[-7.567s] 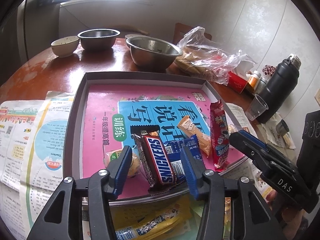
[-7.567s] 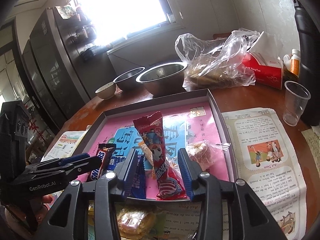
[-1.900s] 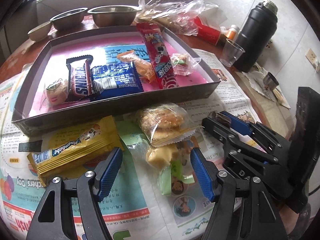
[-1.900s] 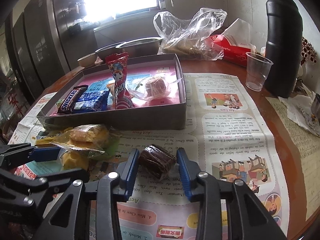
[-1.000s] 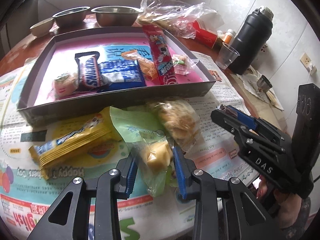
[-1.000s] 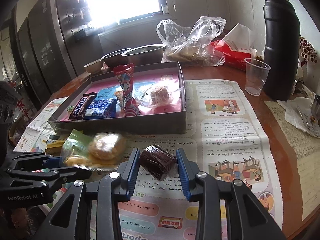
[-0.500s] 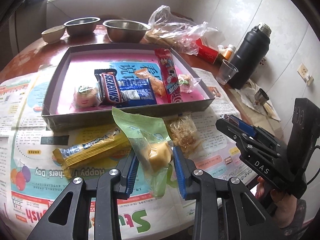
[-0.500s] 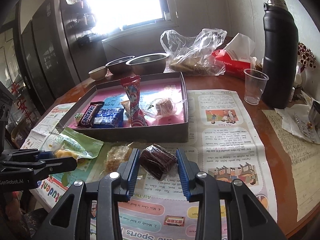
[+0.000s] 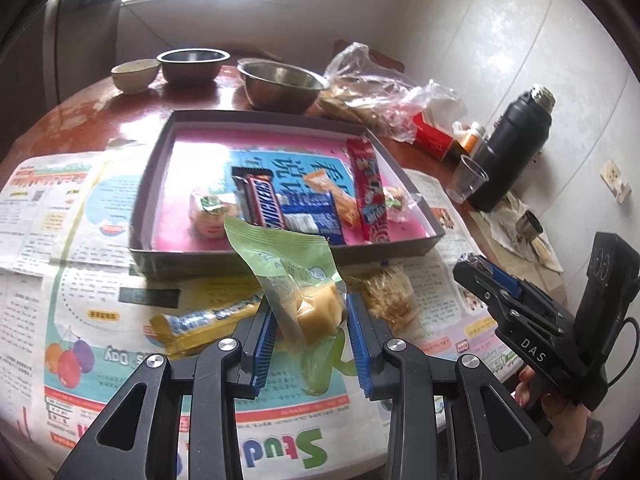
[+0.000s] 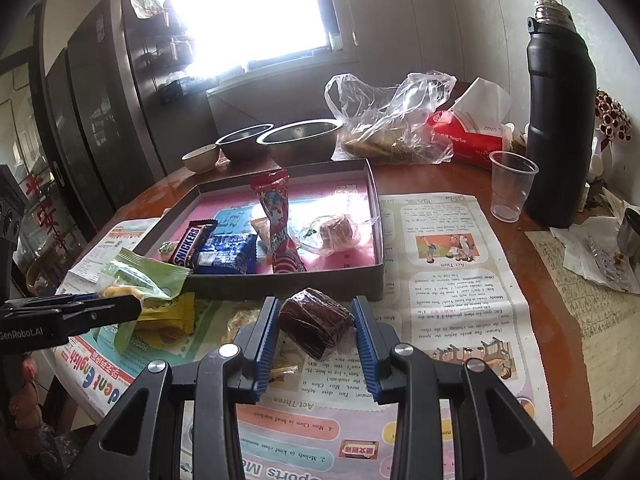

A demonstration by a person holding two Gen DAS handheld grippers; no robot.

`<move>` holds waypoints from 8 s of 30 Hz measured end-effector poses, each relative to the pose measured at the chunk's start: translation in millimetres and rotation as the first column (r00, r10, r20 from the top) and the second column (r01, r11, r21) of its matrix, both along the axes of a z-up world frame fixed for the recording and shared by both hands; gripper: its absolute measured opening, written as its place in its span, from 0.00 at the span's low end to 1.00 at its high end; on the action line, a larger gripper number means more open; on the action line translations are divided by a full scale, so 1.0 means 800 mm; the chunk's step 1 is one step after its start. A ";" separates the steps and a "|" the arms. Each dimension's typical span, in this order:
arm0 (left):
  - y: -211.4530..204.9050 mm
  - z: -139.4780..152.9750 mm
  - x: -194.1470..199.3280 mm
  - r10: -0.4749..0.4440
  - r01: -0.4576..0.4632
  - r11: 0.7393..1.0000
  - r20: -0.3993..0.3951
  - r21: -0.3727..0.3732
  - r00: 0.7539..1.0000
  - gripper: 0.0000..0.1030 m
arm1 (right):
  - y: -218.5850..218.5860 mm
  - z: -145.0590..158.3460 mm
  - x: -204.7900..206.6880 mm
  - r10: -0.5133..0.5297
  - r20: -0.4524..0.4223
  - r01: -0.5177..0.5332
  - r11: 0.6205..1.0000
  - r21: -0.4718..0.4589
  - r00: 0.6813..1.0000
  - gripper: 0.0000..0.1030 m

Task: Organize snacks
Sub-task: 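Grasp and lift the green-wrapped pastry with the left gripper while the right lifts the chocolate, then carry the green-wrapped pastry over the tray with the left gripper while the right carries the chocolate, then lower and open the left gripper in the tray while the right releases the chocolate, then move the left gripper to the yellow wafer bar while the right approaches the clear-bagged pastry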

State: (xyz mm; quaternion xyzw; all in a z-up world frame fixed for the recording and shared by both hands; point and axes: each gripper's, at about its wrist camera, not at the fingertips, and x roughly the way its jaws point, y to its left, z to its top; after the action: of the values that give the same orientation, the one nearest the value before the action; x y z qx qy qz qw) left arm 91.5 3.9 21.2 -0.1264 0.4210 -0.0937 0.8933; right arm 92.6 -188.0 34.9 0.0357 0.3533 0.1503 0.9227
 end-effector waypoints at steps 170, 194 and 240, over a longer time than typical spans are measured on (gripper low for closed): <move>0.091 -0.017 0.075 0.137 -0.143 0.989 0.152 0.028 0.979 0.67 | 0.015 -0.020 0.096 -0.113 -0.078 0.117 0.991 0.060 0.991 0.47; 0.096 0.026 0.035 0.134 -0.147 0.988 0.210 0.045 0.968 0.68 | 0.014 0.002 0.072 -0.100 -0.044 0.103 0.991 0.082 0.994 0.53; 0.033 0.009 -0.001 -0.094 0.064 0.958 0.095 0.278 0.991 0.76 | 0.044 -0.007 0.017 0.016 -0.071 -0.012 0.999 0.049 0.997 0.56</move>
State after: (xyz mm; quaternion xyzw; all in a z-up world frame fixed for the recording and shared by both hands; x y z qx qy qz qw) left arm 90.7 29.9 28.5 0.0208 0.3859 -0.0765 0.9191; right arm 106.1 -152.6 29.4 0.0611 0.3823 0.1641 0.9073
